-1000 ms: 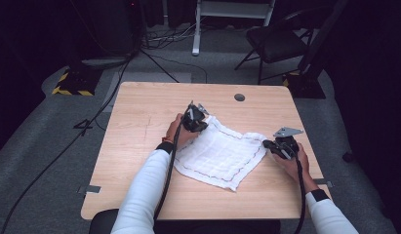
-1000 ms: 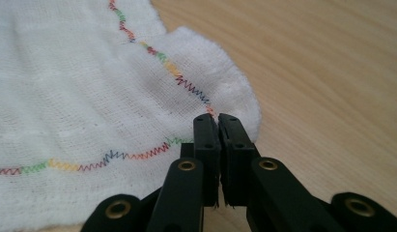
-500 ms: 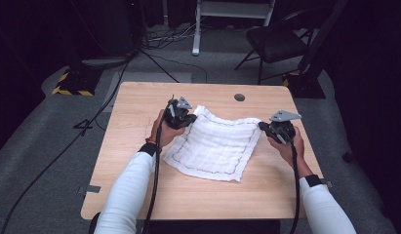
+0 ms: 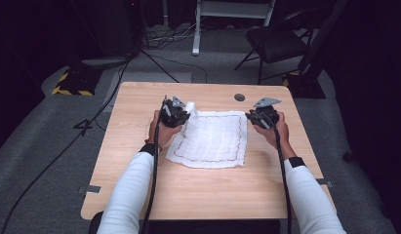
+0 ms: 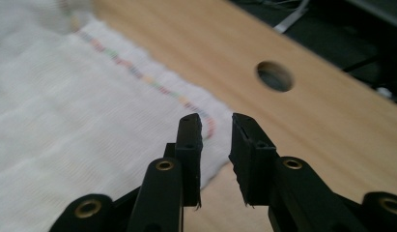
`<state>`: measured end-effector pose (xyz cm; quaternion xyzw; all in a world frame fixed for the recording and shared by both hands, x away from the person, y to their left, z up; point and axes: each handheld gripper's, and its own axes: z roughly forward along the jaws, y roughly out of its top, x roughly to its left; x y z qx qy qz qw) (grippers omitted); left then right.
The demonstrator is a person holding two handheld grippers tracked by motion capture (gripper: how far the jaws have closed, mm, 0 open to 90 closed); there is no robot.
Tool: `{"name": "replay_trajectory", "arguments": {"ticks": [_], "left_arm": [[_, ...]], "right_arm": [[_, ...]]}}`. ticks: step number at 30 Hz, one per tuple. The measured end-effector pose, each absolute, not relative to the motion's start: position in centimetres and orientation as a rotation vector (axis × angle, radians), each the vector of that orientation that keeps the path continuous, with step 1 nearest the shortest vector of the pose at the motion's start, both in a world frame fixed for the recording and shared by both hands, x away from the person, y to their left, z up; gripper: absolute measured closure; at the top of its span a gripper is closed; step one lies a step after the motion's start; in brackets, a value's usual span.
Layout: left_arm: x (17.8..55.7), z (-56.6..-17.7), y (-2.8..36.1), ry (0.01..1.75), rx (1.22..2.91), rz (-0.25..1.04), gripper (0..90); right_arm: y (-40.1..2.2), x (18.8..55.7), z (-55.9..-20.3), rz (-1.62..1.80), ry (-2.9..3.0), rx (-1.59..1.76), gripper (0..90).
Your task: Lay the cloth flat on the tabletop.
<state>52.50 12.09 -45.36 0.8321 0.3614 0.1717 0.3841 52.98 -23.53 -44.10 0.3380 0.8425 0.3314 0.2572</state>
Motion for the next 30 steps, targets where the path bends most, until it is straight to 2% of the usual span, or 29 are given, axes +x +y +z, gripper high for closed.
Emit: {"name": "replay_trajectory", "arguments": {"ticks": [5, 8, 11, 17, 25, 30], "left_arm": [[50.0, -46.2, 13.5, 0.876, 2.180, 0.432, 51.2], [48.7, -46.6, 13.8, 0.840, 2.236, 0.423, 47.0], [46.3, -47.5, 14.5, 0.775, 2.310, 0.336, 54.2], [43.2, -48.0, 15.0, 0.712, 2.345, 0.256, 60.6], [41.8, -48.8, 15.2, 0.705, 2.358, 0.176, 63.3], [41.6, -48.9, 15.4, 0.706, 2.345, 0.171, 69.9]], "right_arm": [[-23.3, 50.2, -46.0, 0.971, 2.421, 0.841, 65.5], [-23.5, 48.0, -46.5, 1.050, 2.477, 0.798, 63.6], [-23.7, 45.7, -46.8, 1.101, 2.536, 0.738, 62.4], [-24.0, 42.4, -47.1, 1.109, 2.633, 0.636, 61.8], [-23.6, 41.6, -48.4, 1.080, 2.701, 0.614, 59.9], [-23.6, 41.6, -49.0, 1.069, 2.729, 0.621, 60.8]]}}
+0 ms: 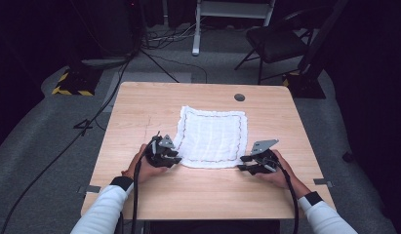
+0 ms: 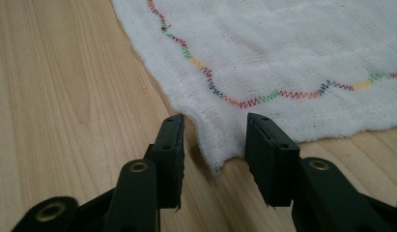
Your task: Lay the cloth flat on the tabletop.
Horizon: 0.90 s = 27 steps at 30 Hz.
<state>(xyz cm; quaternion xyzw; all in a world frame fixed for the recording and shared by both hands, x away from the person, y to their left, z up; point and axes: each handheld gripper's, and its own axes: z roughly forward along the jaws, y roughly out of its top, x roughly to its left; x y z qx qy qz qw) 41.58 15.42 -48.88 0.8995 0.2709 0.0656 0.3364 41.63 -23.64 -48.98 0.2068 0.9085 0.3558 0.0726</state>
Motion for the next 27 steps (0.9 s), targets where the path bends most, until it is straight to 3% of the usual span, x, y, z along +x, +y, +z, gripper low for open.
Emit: {"name": "replay_trajectory", "arguments": {"ticks": [8, 27], "left_arm": [[40.9, -48.9, 15.2, 0.703, 2.339, 0.138, 80.1], [37.5, -48.8, 12.5, 0.560, 2.383, 0.041, 83.6]], "right_arm": [[-24.2, 41.3, -48.8, 0.998, 2.692, 0.607, 89.3], [-28.7, 36.6, -48.5, 0.971, 2.693, 0.644, 90.0]]}}
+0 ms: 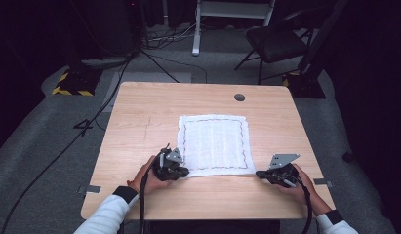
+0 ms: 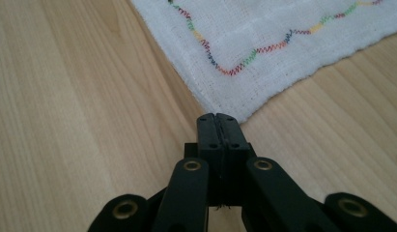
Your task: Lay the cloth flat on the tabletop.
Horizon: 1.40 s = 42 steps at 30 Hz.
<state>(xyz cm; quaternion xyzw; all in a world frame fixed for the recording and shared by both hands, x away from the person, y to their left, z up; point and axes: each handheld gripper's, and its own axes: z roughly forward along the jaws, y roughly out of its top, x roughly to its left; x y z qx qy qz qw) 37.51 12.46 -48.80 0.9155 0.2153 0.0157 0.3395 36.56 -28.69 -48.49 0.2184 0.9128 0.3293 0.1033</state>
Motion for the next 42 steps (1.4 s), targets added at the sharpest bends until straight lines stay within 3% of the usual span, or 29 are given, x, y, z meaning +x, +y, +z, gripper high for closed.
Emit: {"name": "replay_trajectory", "arguments": {"ticks": [4, 6, 8, 15, 19, 28, 42], "left_arm": [[37.1, -48.7, 12.4, 0.544, 2.392, 0.050, 81.6], [37.0, -48.4, 12.5, 0.546, 2.388, 0.067, 75.1], [37.0, -47.9, 13.0, 0.569, 2.353, 0.093, 67.6], [38.2, -47.6, 14.3, 0.690, 2.292, 0.201, 35.8], [39.3, -47.7, 15.0, 0.759, 2.278, 0.242, 25.7], [40.6, -47.5, 15.7, 0.817, 2.238, 0.360, 22.9], [42.2, -47.4, 16.2, 0.853, 2.214, 0.390, 21.8]], "right_arm": [[-29.2, 35.8, -48.3, 0.971, 2.674, 0.671, 90.0], [-29.6, 35.5, -48.2, 0.982, 2.660, 0.691, 89.0], [-30.1, 35.4, -48.0, 1.022, 2.628, 0.726, 75.6], [-29.7, 35.7, -47.6, 1.099, 2.582, 0.750, 50.3], [-29.0, 35.9, -47.7, 1.091, 2.562, 0.751, 39.1], [-27.7, 36.3, -47.7, 1.091, 2.543, 0.740, 30.8], [-25.7, 37.1, -47.5, 1.068, 2.533, 0.696, 33.1]]}}
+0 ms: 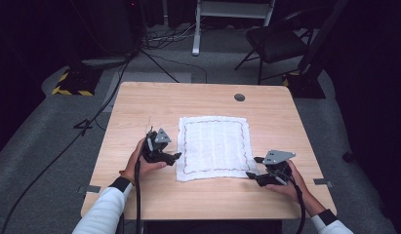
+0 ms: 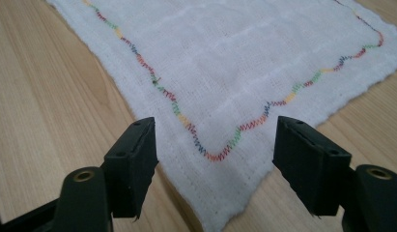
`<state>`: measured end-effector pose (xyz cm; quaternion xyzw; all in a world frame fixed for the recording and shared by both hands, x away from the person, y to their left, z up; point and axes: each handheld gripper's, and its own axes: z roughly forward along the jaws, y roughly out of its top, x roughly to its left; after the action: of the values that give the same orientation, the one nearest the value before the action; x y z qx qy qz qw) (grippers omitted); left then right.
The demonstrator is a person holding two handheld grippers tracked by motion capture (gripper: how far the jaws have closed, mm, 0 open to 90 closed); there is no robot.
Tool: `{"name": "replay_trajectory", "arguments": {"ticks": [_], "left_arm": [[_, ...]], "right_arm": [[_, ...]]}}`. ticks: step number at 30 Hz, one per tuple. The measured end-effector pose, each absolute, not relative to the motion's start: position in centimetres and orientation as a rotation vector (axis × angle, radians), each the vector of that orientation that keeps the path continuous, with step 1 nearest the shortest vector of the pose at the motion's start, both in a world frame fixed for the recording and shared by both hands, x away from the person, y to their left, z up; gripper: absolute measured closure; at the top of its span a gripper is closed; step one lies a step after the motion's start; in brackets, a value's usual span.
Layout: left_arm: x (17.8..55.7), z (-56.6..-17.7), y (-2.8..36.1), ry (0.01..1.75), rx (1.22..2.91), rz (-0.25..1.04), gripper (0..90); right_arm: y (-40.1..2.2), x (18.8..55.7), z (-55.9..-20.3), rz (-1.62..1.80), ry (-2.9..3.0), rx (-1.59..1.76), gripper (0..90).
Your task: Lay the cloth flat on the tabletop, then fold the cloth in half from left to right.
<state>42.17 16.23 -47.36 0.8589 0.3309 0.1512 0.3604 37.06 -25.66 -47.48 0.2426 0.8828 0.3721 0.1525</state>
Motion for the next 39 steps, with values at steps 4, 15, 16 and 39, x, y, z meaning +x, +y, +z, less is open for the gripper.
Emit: {"name": "replay_trajectory", "arguments": {"ticks": [4, 15, 16, 39], "left_arm": [[42.7, -47.6, 16.3, 0.860, 2.223, 0.443, 22.4], [46.0, -47.1, 16.3, 0.904, 2.196, 0.435, 22.3], [46.0, -47.1, 16.3, 0.904, 2.196, 0.435, 21.9], [55.1, -48.4, 12.8, 1.139, 2.140, 0.497, 21.4]], "right_arm": [[-24.8, 37.2, -47.4, 1.054, 2.531, 0.672, 34.0], [-20.2, 38.2, -47.0, 1.082, 2.541, 0.564, 38.3], [-20.2, 38.2, -47.0, 1.082, 2.541, 0.564, 38.3], [-7.2, 38.2, -48.2, 1.155, 2.672, 0.279, 45.0]]}}
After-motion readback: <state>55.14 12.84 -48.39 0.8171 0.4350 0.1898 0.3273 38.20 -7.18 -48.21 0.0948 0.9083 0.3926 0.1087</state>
